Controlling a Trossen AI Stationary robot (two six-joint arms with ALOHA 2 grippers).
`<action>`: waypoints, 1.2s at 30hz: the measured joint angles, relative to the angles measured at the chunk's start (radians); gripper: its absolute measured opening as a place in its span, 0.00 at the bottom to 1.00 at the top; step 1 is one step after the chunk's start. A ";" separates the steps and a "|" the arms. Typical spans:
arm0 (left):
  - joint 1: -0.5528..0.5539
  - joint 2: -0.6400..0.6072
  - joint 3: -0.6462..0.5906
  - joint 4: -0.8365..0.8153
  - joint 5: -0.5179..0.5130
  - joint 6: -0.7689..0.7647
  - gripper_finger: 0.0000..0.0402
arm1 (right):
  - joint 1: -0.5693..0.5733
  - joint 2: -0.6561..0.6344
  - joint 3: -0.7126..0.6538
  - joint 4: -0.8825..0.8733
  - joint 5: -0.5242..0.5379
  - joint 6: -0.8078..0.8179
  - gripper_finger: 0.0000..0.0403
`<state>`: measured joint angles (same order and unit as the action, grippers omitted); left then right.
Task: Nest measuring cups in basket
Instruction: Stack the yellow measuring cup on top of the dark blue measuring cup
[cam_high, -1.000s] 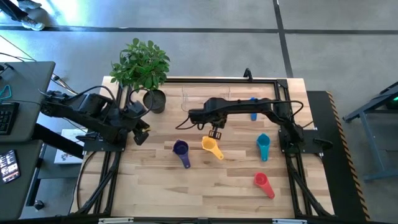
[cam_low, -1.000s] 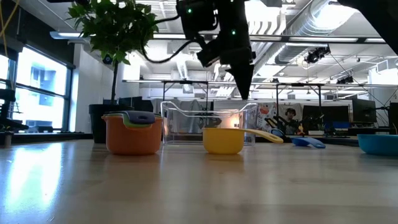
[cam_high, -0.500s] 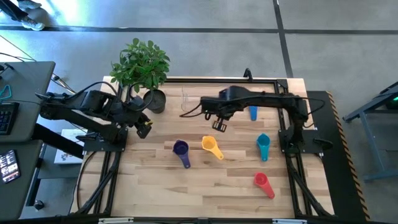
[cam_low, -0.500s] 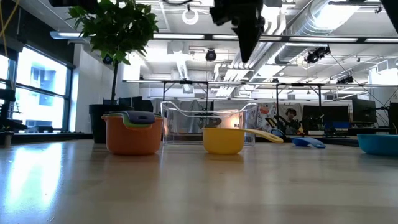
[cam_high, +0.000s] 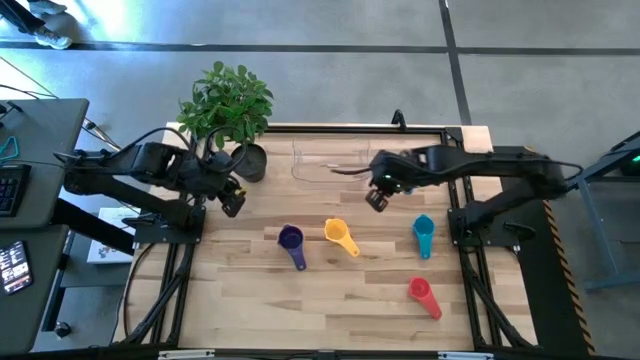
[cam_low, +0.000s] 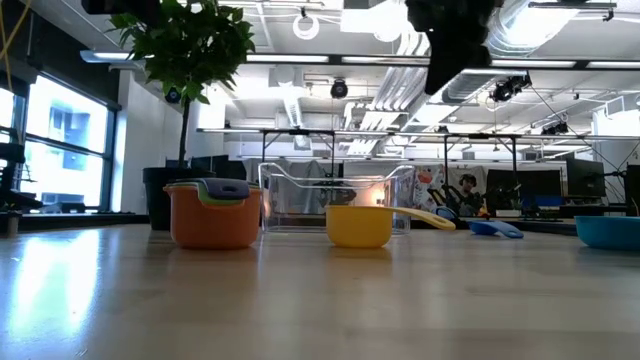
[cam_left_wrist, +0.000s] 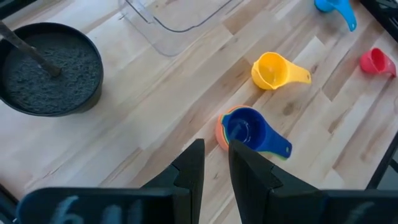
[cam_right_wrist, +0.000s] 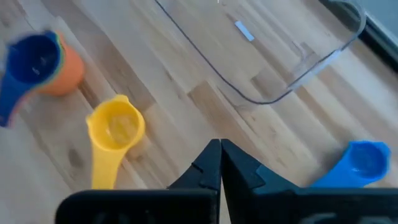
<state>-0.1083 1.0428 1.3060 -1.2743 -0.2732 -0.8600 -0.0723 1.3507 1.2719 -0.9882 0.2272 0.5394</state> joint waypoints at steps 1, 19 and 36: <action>0.004 0.000 0.000 0.000 0.000 0.002 0.16 | 0.000 -0.028 -0.032 0.024 -0.003 0.015 0.00; 0.050 0.000 0.000 0.000 -0.001 0.000 0.16 | 0.001 -0.103 -0.379 0.619 -0.176 0.064 0.26; 0.050 0.000 0.000 0.000 -0.026 -0.002 0.16 | 0.061 0.162 -0.376 0.791 -0.223 -0.060 0.25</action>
<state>-0.0582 1.0430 1.3060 -1.2743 -0.2988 -0.8618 -0.0115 1.5123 0.8963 -0.1974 0.0038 0.4794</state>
